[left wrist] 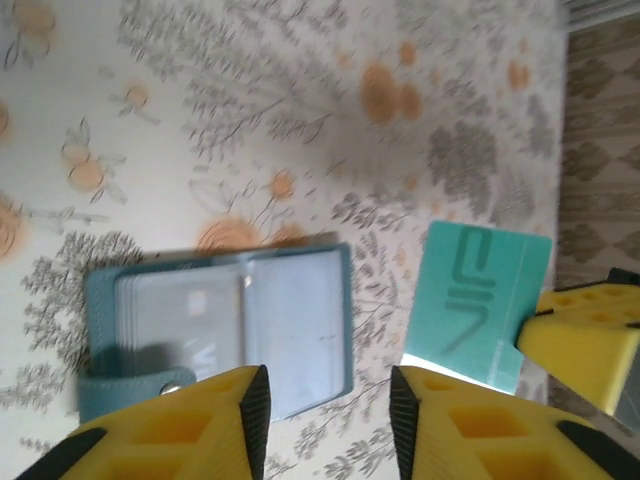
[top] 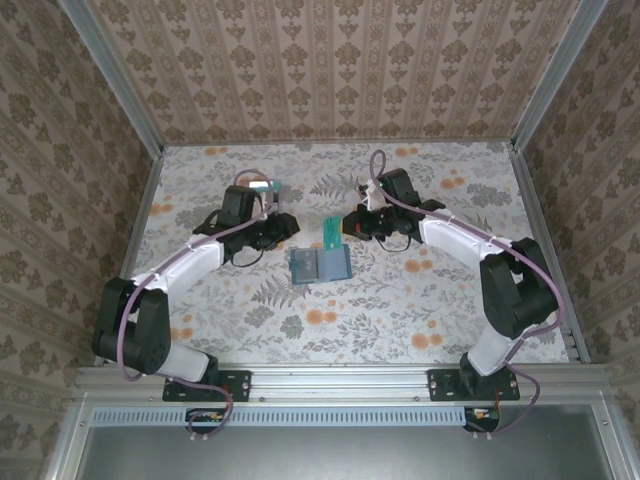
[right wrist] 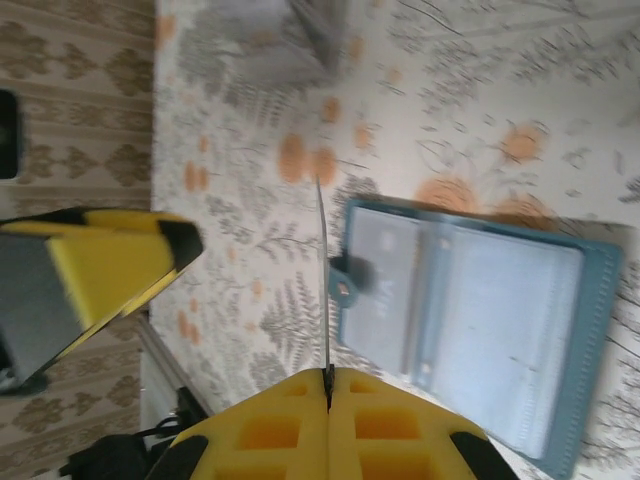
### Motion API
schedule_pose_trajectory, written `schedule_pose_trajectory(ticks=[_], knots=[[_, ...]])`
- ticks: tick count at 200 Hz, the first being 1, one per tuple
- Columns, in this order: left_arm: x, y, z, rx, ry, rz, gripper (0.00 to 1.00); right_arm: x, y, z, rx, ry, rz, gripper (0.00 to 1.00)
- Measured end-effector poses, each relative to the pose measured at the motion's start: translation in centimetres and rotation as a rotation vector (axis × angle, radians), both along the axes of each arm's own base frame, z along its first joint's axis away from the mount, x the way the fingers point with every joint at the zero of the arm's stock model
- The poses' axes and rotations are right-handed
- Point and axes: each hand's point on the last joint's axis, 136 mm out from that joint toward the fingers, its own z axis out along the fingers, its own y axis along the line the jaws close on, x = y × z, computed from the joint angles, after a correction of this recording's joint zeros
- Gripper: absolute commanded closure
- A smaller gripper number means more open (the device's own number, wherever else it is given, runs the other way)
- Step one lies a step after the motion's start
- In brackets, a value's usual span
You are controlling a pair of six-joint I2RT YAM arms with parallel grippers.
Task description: Take the credit cards out of the card holder
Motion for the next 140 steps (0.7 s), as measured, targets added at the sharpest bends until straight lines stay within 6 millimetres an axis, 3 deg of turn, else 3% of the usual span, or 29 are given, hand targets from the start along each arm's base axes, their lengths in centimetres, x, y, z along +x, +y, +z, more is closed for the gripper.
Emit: schedule_pose_trajectory(ticks=[21, 76, 140], knots=[[0.4, -0.7, 1.4, -0.078, -0.013, -0.006, 0.73, 0.3, 0.7, 2.5, 0.068, -0.041, 0.020, 1.00], [0.7, -2.4, 4.3, -0.215, -0.057, -0.048, 0.74, 0.8, 2.4, 6.5, 0.240, -0.078, 0.054, 1.00], [0.5, -3.1, 5.0, -0.252, -0.066, -0.065, 0.74, 1.1, 2.8, 8.0, 0.313, -0.085, 0.067, 1.00]])
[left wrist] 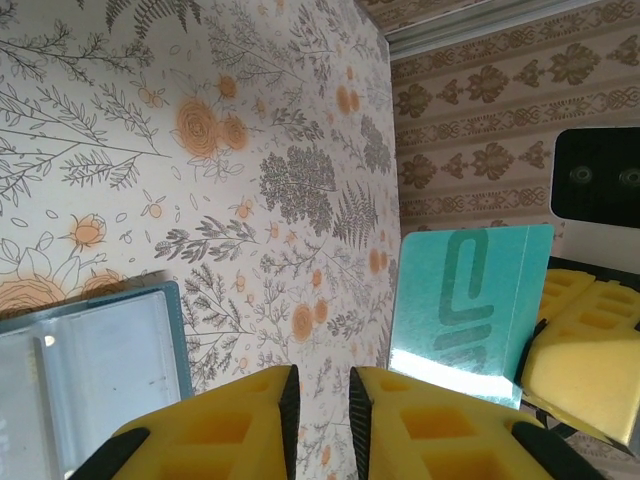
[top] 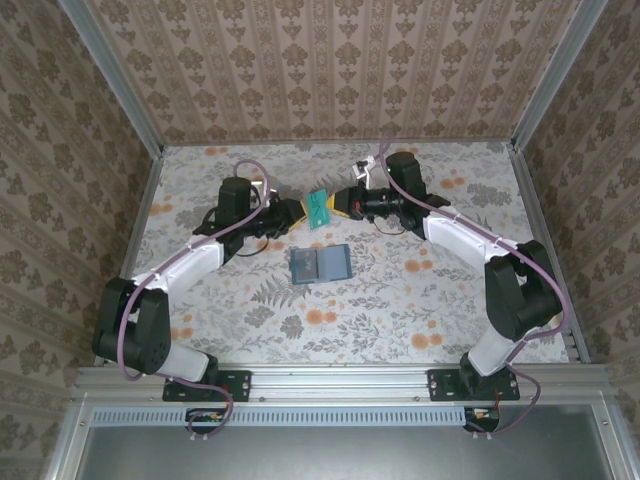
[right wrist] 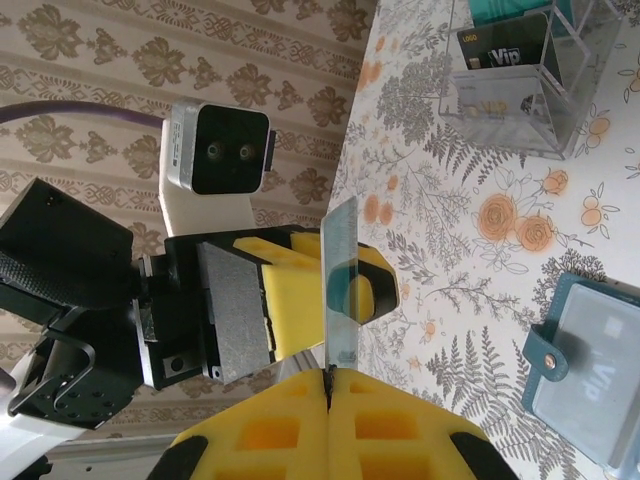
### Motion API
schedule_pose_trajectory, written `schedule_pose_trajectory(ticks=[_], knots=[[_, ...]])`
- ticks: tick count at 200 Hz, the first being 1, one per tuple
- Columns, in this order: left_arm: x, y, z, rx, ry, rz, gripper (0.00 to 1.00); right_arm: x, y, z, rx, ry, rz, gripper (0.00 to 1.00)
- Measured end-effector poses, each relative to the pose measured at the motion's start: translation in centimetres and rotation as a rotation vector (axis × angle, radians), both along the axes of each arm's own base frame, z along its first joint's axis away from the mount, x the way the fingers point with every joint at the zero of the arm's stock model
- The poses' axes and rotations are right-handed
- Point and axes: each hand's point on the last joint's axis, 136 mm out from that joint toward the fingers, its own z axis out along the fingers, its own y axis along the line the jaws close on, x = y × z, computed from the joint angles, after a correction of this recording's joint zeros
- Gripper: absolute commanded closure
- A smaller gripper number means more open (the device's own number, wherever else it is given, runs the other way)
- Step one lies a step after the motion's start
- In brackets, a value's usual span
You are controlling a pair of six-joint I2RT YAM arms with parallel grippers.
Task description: Take the credit cards out of the card holder
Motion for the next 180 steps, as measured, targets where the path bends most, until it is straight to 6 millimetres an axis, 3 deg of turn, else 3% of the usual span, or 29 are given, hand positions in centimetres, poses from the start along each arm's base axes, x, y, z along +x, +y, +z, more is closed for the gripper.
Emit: schedule_pose_trajectory(ticks=[88, 180], knots=[[-0.1, 1.0, -1.1, 0.000, 0.035, 0.032, 0.66, 0.1, -0.1, -0.5, -0.001, 0.021, 0.000, 1.00], [0.0, 0.9, 0.0, -0.035, 0.013, 0.042, 0.64, -0.1, -0.1, -1.1, -0.006, 0.031, 0.002, 1.00]])
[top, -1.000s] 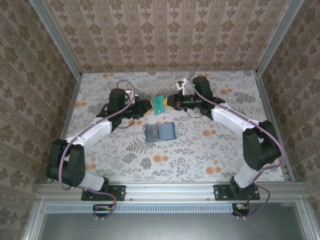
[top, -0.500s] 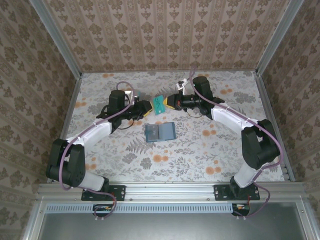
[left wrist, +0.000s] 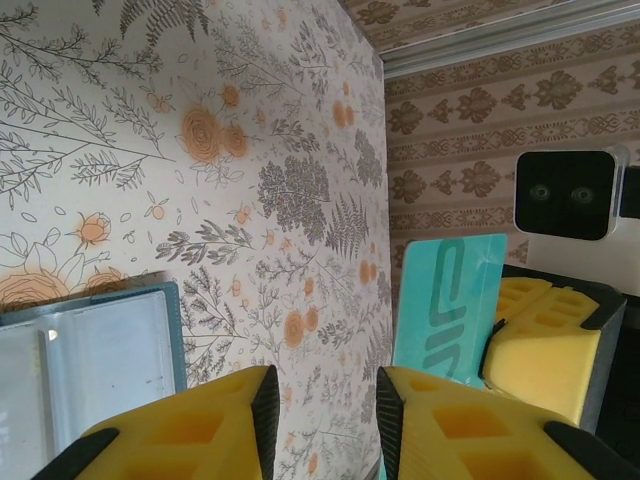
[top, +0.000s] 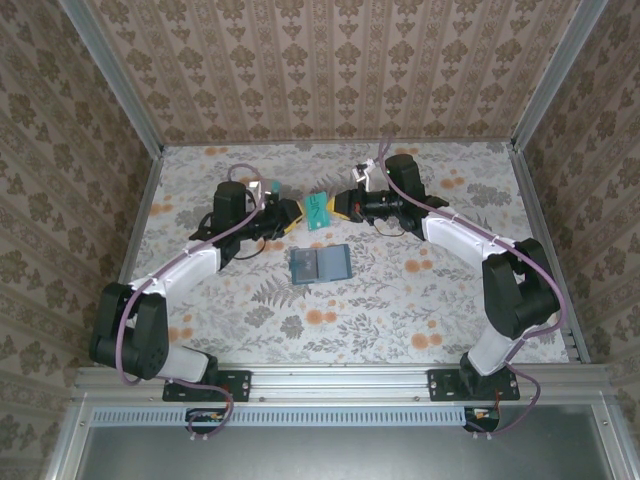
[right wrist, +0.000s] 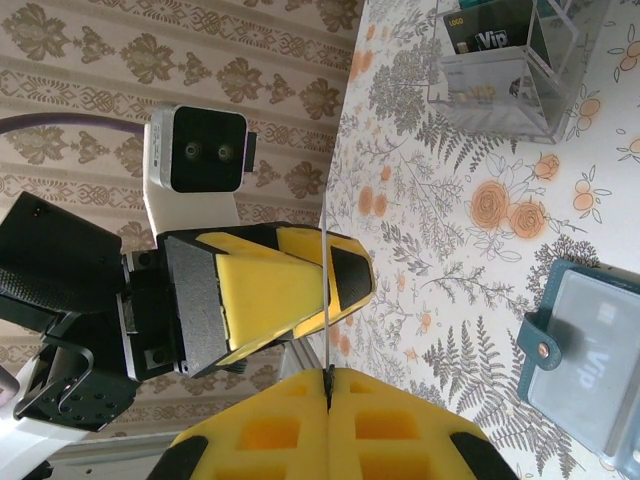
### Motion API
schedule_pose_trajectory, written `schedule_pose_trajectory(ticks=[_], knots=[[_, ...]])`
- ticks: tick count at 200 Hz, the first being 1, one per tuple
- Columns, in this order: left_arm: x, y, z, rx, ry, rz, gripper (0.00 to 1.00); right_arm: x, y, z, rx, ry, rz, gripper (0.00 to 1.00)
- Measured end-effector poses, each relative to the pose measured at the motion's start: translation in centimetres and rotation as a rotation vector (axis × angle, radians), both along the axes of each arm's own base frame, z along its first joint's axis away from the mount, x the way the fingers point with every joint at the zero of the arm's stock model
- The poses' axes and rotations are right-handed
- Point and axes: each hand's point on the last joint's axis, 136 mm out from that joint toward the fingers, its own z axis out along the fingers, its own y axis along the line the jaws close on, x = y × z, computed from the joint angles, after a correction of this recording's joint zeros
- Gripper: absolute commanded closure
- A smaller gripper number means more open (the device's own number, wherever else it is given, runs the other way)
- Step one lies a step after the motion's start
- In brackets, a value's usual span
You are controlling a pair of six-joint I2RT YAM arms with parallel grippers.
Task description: Take the credit cards out of the card holder
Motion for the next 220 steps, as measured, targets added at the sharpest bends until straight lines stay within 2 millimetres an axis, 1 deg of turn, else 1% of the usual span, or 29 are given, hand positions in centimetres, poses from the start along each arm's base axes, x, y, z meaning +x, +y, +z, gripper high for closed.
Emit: schedule_pose_trajectory(ticks=[33, 77, 89, 98, 106, 121, 140, 165, 186, 208, 220], knots=[[-0.4, -0.7, 0.5, -0.017, -0.017, -0.026, 0.65, -0.1, 0.1, 0.0, 0.000, 0.000, 0.002, 1.00], [-1.0, -1.6, 0.9, -0.033, -0.024, -0.061, 0.73, -0.2, 0.3, 0.0, 0.000, 0.001, 0.007, 1.00], [-1.1, -1.7, 1.0, -0.036, -0.025, -0.066, 0.78, -0.2, 0.3, 0.0, 0.000, 0.001, 0.008, 1.00], [-1.2, -1.8, 1.0, -0.039, -0.023, -0.070, 0.85, -0.2, 0.3, 0.0, 0.000, 0.001, 0.007, 1.00], [-1.2, -1.8, 1.0, -0.042, -0.018, -0.069, 0.88, -0.2, 0.3, 0.0, 0.000, 0.001, 0.007, 1.00], [-1.2, -1.8, 1.3, -0.047, -0.026, -0.070, 0.92, 0.0, 0.0, -0.3, -0.005, 0.005, -0.005, 0.93], [-1.1, -1.9, 1.5, -0.054, -0.035, -0.071, 0.97, 0.2, -0.1, -1.1, -0.017, 0.020, -0.016, 0.87], [-1.2, -1.9, 1.5, -0.054, -0.033, -0.075, 0.99, 0.2, 0.0, -2.1, -0.030, 0.039, -0.011, 0.72], [-1.4, -1.8, 1.0, -0.039, -0.013, -0.077, 1.00, -0.1, 0.0, -2.6, -0.049, 0.042, -0.003, 0.60], [-1.7, -1.4, 0.7, -0.005, 0.000, -0.081, 1.00, -0.1, -0.3, -3.2, -0.077, 0.038, -0.012, 0.57], [-1.6, -1.0, 0.9, 0.023, -0.009, -0.081, 1.00, -0.1, -0.6, -3.5, -0.096, 0.038, -0.020, 0.52]])
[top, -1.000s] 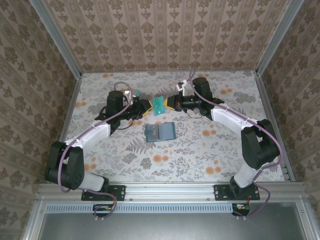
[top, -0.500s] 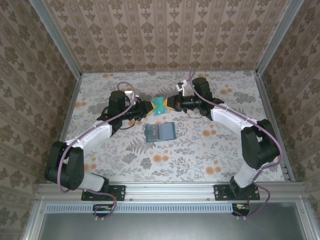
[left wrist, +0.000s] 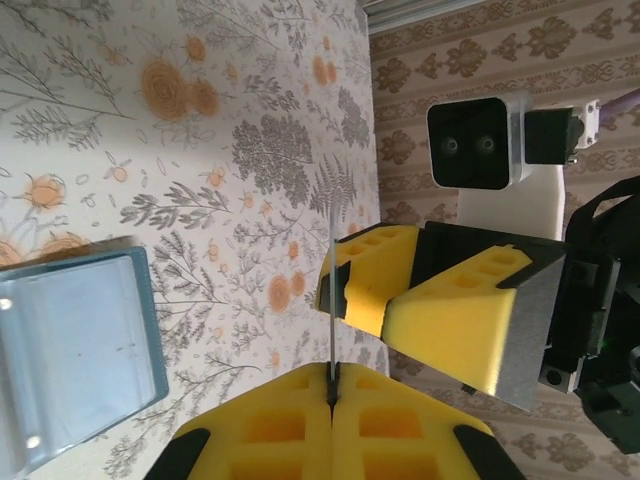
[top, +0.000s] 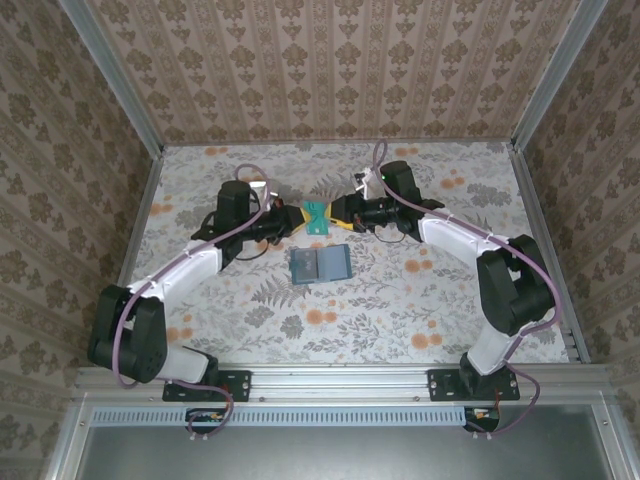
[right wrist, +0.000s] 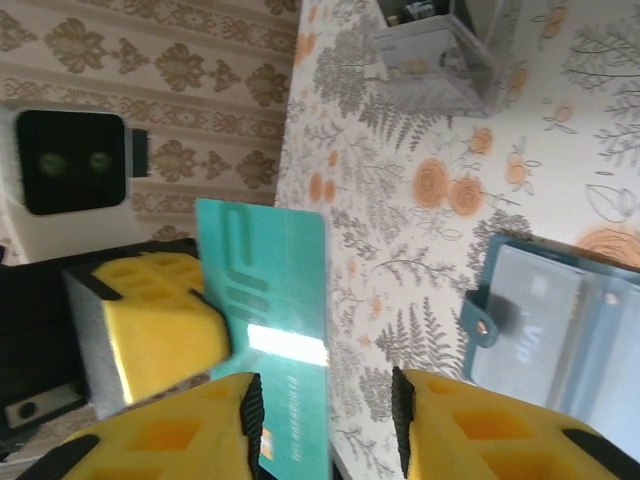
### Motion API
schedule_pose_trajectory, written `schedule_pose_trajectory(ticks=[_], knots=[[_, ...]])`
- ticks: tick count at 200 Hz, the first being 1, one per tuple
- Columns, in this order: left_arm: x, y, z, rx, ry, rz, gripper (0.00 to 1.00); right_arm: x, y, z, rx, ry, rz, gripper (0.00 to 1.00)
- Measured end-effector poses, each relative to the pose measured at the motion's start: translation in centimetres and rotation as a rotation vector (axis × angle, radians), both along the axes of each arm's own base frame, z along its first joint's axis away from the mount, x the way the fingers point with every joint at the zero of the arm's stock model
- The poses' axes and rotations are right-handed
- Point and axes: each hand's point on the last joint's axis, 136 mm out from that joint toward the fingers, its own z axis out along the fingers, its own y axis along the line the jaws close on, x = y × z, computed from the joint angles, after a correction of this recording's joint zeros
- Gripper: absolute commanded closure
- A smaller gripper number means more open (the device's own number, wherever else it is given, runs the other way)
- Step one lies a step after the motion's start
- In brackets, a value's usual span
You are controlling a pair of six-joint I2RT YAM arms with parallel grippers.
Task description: Take the credit cards out of the card holder
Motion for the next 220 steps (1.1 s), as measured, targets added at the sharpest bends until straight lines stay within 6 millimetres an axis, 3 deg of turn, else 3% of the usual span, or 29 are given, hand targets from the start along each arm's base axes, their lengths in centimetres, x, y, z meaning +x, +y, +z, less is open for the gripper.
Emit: schedule_pose_trajectory(ticks=[28, 62, 64, 69, 74, 152, 189, 220], knots=[[0.7, 1.2, 1.0, 0.119, -0.062, 0.009, 1.00, 0.0, -1.1, 0.2, -0.058, -0.037, -0.032, 0.42], [1.7, 3.4, 1.9, 0.339, -0.197, 0.033, 1.00, -0.4, -2.4, 2.6, -0.101, -0.137, -0.065, 0.34], [1.7, 3.6, 1.9, 0.353, -0.205, 0.035, 1.00, -0.4, -2.4, 2.8, -0.103, -0.146, -0.065, 0.31], [1.8, 4.0, 1.8, 0.390, -0.227, 0.035, 1.00, -0.4, -2.6, 3.1, -0.107, -0.158, -0.072, 0.09], [1.9, 4.4, 1.8, 0.424, -0.249, 0.035, 1.00, -0.5, -2.7, 3.4, -0.109, -0.168, -0.077, 0.01], [4.1, 9.3, 2.3, 0.910, -0.746, -0.098, 1.00, -1.5, -5.9, 4.5, -0.236, -0.275, -0.144, 0.00], [7.4, 12.0, 2.4, 1.048, -0.859, -0.198, 1.00, -2.9, -8.3, 6.6, -0.272, -0.395, -0.198, 0.00], [10.3, 12.2, 2.8, 1.134, -0.971, -0.332, 1.00, -4.1, -9.4, 7.4, -0.280, -0.511, -0.218, 0.00]])
